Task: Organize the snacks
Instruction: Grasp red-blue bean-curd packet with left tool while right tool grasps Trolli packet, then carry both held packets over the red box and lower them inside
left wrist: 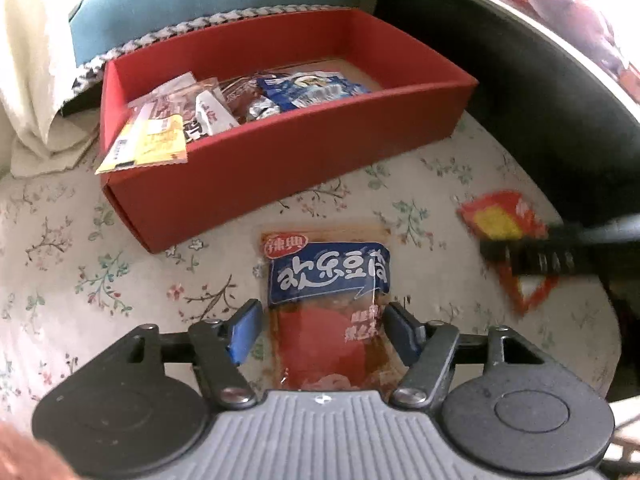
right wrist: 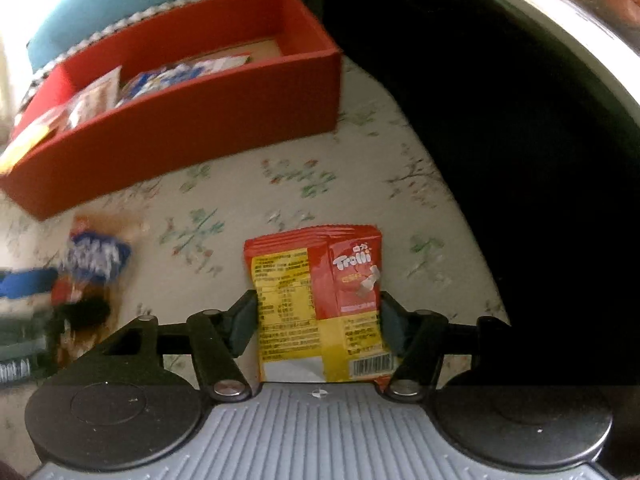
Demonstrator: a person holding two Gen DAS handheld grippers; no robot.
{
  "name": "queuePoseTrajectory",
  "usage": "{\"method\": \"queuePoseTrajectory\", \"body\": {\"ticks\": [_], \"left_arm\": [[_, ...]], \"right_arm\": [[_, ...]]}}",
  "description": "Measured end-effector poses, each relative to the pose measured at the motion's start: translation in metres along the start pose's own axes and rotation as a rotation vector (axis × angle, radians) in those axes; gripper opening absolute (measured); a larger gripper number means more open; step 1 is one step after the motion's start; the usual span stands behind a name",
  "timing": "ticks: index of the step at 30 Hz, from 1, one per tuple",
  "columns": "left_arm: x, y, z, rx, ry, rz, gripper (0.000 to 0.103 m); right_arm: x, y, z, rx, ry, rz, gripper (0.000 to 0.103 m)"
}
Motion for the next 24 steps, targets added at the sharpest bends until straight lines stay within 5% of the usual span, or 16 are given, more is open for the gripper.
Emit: {"method": "queuePoseTrajectory", "body": {"ticks": [4,24], "left_arm": [[0.006,0.006,0.001,-0.007,0.054,-0.031,0.041],[-0.007,0.048,0.015,-0.123,-0.035,0.016,0.039]], "right_arm": [[0.012,0.009,-0.005,0.017,0.000,0.054,0.066],[0.027,0.053,0.019,-0.102,-0.076,0.149,0.066]]}}
Point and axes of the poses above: each gripper's, at about its wrist camera, not at the fingertips, and y roughly against the way its jaws point, x to its left, z to its top, the point moved 8 cm from there along -y, roughly the way its jaws point, and after that the axes turned 14 degrees about -z, right-handed, at the moved point
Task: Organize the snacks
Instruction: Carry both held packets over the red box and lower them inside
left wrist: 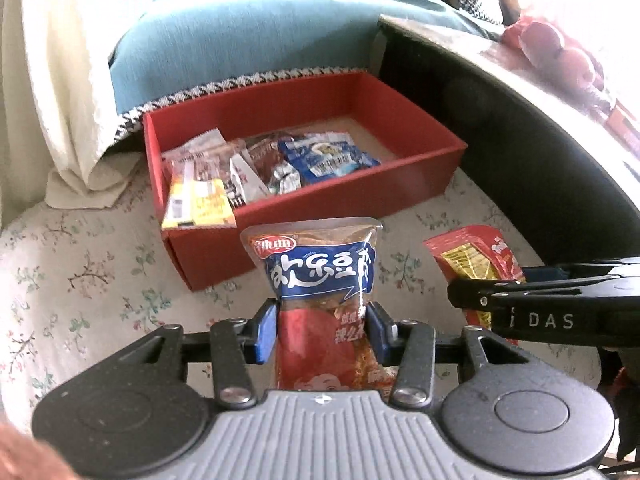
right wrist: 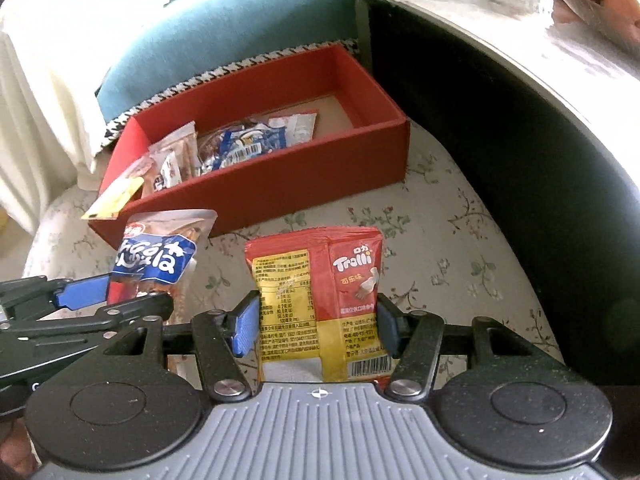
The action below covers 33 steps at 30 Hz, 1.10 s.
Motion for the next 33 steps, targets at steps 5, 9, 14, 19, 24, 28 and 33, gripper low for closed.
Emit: {"method": "queuePoseTrajectory", "body": {"ticks": [5,9,14,19,24,28,33], "left_arm": [[0.000,0.003,0.002,-0.011,0.001,-0.001,0.039],[-0.003,0.005,0.004,-0.023,-0.012,0.003,0.039],[-0.005,0.011,0.009,-0.051,-0.033,0.014,0.039],[-0.006,0.016,0.012,-0.072,-0.044,0.018,0.039],[-0.005,0.018,0.015,-0.084,-0.041,0.022,0.039],[-0.004,0.021,0.018,-0.097,-0.040,0.028,0.039],[-0.002,0.026,0.024,-0.121,-0.043,0.042,0.039]], "right_arm": [[0.000,0.005,0.004,-0.019,-0.007,0.002,0.066],[-0.003,0.008,0.008,-0.033,-0.024,0.003,0.066],[-0.007,0.012,0.013,-0.053,-0.043,0.012,0.066],[-0.009,0.015,0.018,-0.071,-0.057,0.017,0.066],[-0.014,0.017,0.022,-0.083,-0.076,0.013,0.066],[-0.019,0.020,0.026,-0.094,-0.096,0.010,0.066],[-0.022,0.023,0.031,-0.111,-0.113,0.009,0.066]]}}
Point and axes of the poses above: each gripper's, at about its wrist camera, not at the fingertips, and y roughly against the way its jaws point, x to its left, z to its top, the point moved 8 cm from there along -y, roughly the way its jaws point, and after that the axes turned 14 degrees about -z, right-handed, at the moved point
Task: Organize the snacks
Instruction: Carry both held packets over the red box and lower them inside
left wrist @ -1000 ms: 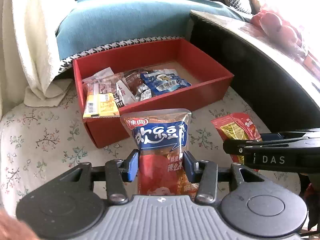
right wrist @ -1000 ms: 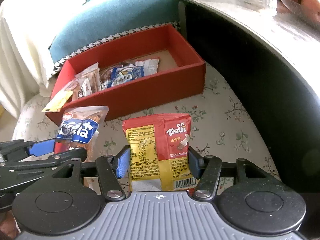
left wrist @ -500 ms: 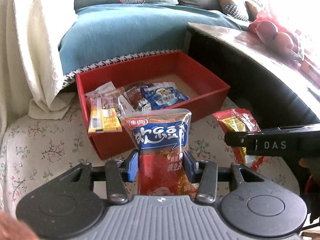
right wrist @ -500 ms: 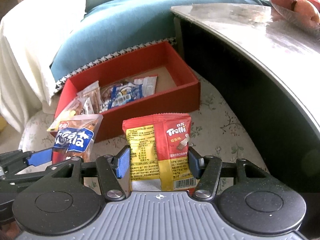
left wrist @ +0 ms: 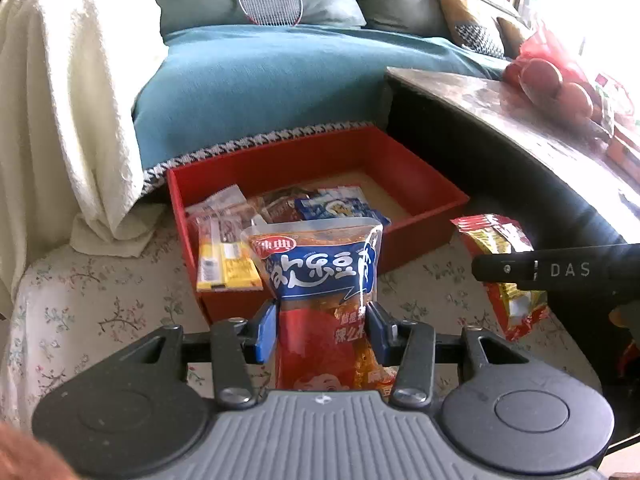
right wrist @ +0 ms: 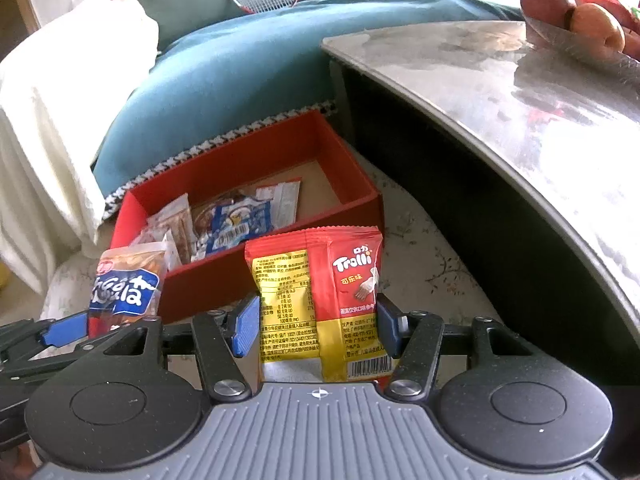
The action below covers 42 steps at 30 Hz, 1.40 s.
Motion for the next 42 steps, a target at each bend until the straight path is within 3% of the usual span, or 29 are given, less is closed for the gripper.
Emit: {"method": "queuePoseTrajectory", "body": {"ticks": [19,42], "left_arm": [[0.019,0.010,0.028,-0.082,0.011,0.046,0.039],[0.044,0.002,0.063,-0.145,0.014,0.117,0.039]], "right_arm": [[0.007,0.004,0.036,-0.087,-0.045,0.029,0.066],[0.030,-0.015,0.078,-0.128,-0.043,0.061,0.066]]}}
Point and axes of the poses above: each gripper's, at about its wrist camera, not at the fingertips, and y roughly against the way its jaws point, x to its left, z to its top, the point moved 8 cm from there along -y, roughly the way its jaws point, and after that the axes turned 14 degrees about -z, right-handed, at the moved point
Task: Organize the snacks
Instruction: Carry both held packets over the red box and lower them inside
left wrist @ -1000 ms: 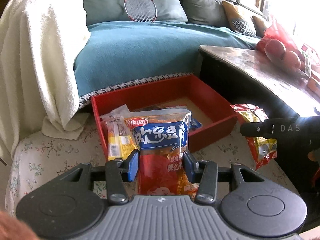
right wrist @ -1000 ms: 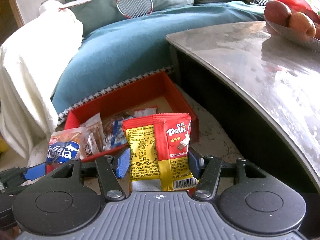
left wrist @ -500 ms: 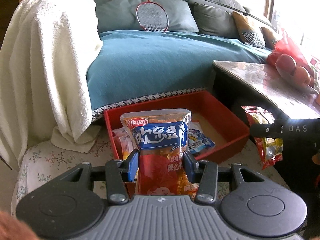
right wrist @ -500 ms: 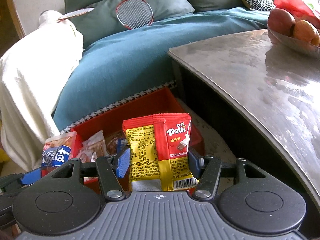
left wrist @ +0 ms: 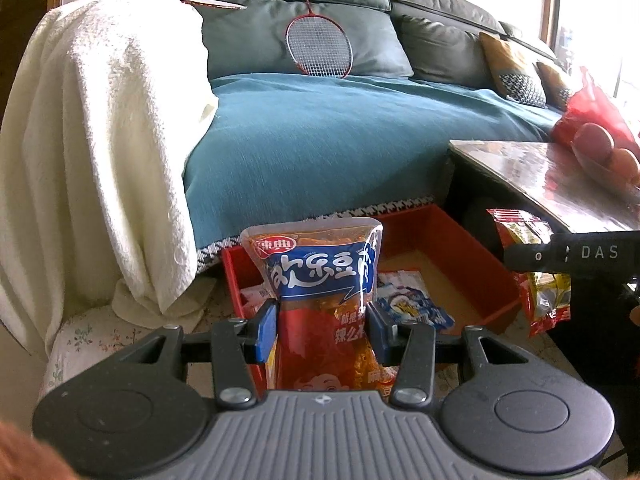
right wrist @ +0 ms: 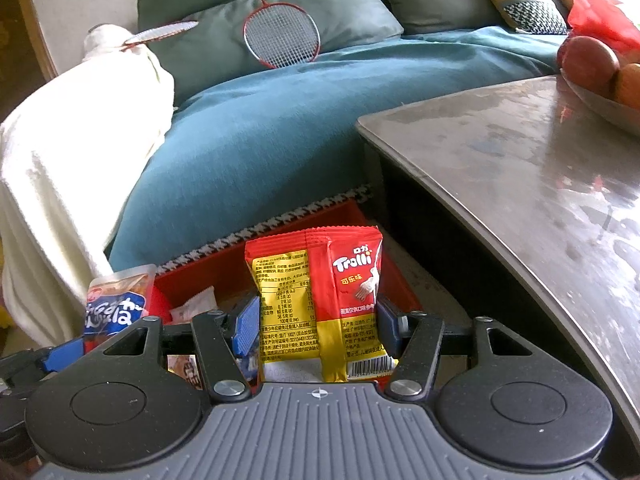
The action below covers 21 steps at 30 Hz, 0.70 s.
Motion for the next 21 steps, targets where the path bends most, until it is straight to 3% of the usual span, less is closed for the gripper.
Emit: {"method": "queuePoseTrajectory", "body": {"ticks": [21], "left_arm": [[0.018,-0.022,0.024,-0.026,0.021,0.047,0.039]], "right_arm": [[0.017,-0.012,0.012,-0.017,0.008,0.014,0.066]]}}
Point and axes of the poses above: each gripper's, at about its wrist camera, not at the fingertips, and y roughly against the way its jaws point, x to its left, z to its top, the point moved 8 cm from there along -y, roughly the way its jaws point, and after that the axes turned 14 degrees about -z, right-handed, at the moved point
